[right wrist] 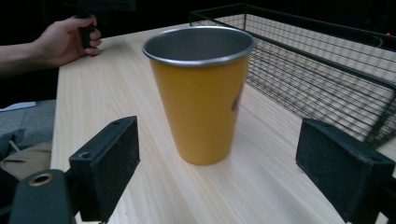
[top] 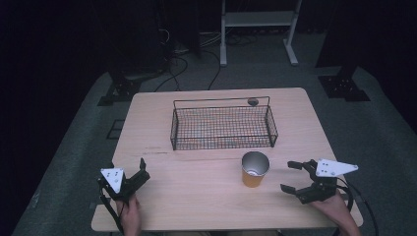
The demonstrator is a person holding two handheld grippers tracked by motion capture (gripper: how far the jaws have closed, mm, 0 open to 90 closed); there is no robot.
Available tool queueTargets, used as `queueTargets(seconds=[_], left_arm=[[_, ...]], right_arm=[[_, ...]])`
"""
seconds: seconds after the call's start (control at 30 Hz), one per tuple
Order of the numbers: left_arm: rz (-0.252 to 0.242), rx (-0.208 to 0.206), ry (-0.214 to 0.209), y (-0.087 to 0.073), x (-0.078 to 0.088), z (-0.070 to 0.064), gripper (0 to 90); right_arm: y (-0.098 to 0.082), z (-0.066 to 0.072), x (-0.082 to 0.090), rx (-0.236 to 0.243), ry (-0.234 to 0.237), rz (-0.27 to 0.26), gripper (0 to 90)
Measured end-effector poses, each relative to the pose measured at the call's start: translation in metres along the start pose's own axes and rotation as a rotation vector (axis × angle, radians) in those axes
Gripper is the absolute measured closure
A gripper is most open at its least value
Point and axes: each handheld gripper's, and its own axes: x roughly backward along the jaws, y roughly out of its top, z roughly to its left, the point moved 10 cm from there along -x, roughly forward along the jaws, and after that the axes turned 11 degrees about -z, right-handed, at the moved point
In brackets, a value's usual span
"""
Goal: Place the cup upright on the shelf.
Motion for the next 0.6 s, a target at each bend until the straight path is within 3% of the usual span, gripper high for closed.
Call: queueTargets(seconds=[0.33, 0.6], left_arm=[[-0.004, 0.003, -0.002, 0.0, 0.0, 0.0, 0.0], [-0.005, 0.006, -0.006, 0.0, -0.001, 0.0, 0.0]], right_arm=[[0.013, 0.008, -0.027, 0.016, 0.056, 0.021, 12.6], [0.007, 0.005, -0.042, 0.001, 0.05, 0.036, 12.6]])
